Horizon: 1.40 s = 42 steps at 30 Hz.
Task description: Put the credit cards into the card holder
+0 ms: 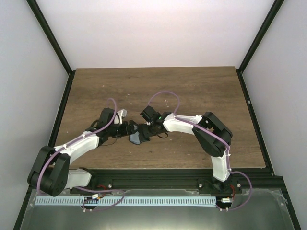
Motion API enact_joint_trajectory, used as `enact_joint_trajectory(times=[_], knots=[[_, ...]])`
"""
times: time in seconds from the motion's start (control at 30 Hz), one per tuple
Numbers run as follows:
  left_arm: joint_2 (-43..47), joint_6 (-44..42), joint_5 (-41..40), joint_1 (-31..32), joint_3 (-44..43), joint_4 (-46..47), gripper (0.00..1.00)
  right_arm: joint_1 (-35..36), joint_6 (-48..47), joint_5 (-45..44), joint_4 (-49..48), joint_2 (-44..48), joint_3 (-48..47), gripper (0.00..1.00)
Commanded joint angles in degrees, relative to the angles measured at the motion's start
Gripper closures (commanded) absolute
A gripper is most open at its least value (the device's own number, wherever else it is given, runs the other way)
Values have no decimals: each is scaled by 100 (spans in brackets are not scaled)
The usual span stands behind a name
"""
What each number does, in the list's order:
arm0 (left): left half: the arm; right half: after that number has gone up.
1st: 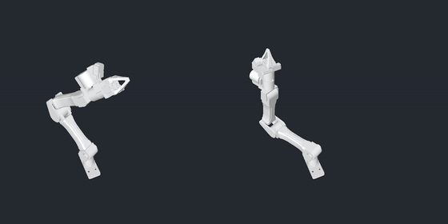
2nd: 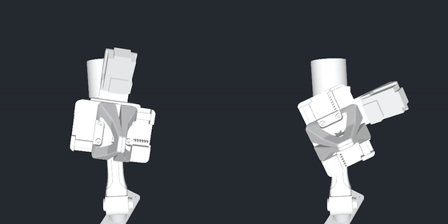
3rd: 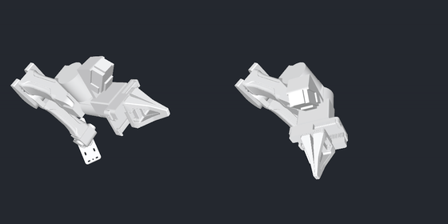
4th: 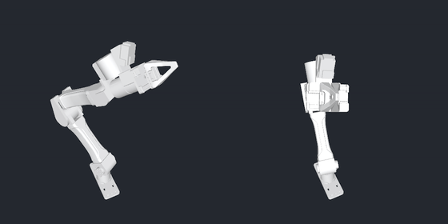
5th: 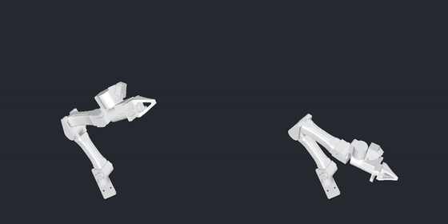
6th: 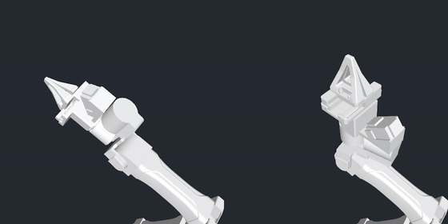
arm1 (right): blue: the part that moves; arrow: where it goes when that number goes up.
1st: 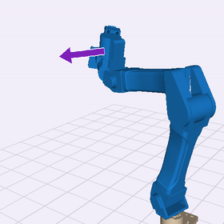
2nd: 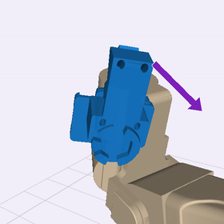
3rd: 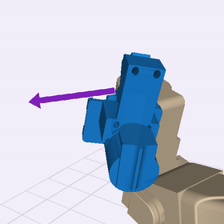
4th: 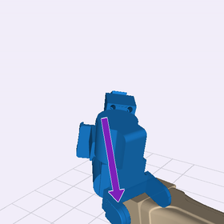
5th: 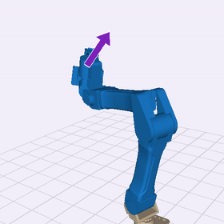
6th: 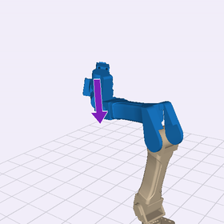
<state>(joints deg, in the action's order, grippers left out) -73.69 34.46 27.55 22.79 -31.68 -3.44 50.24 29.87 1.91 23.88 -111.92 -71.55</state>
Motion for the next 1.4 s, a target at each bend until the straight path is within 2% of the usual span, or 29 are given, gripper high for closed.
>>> enact_joint_trajectory(times=[0.0,0.27,0.73,0.83,1.0,1.07,1.13,1.23,1.37], knots=[[131,147,396,123,-178,440,14,75,83,55,-95,-148,-160,99],[-30,323,612,279,-218,845,14,65,93,-69,-60,-129,-146,99],[-1090,526,576,671,-272,1788,19,-78,152,54,-399,260,395,99],[-655,458,74,691,-415,1188,19,-126,145,61,-423,277,452,99],[185,-62,-1874,674,-829,-1286,10,-150,56,118,-463,343,500,99],[355,-35,-2474,627,-749,-1768,7,-154,6,158,-477,347,481,99],[436,2,-2793,545,-612,-2006,3,-160,-41,205,-436,334,431,98],[507,62,-2961,442,-345,-1997,2,-172,-101,292,-402,460,422,83],[628,137,-3093,340,-127,-1942,2,-175,-232,462,-322,854,349,71]])
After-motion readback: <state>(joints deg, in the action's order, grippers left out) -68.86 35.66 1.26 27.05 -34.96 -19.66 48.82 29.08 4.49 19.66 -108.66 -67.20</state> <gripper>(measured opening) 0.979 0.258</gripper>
